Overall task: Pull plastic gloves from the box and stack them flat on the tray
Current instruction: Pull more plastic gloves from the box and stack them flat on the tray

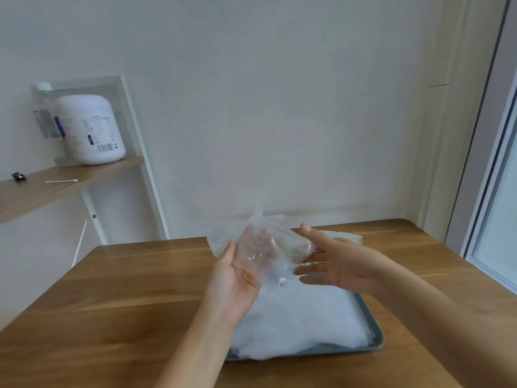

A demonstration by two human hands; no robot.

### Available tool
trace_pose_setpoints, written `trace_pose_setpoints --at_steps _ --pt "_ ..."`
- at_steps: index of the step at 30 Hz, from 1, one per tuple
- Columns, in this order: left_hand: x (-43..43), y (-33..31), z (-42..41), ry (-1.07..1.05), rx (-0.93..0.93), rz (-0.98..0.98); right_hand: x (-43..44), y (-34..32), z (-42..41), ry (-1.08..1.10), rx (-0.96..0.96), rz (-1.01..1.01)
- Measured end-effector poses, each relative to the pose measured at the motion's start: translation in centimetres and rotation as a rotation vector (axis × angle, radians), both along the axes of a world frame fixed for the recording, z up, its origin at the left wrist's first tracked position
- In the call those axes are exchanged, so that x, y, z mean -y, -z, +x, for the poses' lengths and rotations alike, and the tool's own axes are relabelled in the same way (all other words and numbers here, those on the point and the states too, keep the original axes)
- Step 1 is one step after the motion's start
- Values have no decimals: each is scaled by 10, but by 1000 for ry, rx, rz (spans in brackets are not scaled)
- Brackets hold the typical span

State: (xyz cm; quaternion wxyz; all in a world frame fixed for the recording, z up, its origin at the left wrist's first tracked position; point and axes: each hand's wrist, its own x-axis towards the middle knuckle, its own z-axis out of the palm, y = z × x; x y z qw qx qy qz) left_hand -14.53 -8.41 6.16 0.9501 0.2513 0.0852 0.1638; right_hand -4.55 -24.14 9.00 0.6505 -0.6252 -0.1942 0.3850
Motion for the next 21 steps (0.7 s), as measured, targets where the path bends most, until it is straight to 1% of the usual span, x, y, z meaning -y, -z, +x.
trace_pose_setpoints --at_steps 1,2,4,6,8,10,12,15,17,21 --pt "1 2 -2 -31 -6 26 -5 2 -5 -53 -35 46" --pt "2 4 -4 -56 -13 52 -12 5 -9 -73 -15 82" --pt "2 7 -8 -78 -7 82 -25 7 -14 -39 74 149" --pt "-3 7 -14 -109 18 81 -33 4 -14 13 165 163" --pt "-14 9 -20 -176 31 63 -34 -3 -12 5 246 127" --pt "-25 11 -25 -226 14 82 -32 -6 -5 -54 343 61" --pt "-31 16 -29 -224 -29 102 -27 -7 3 -107 419 -7" --pt "-35 25 -31 -194 -127 165 -19 1 18 -155 454 -111" --pt "-33 30 -32 -193 -226 292 -12 10 28 -165 429 -170" --pt "-26 45 -30 -233 -499 741 1 29 42 -189 367 -254"
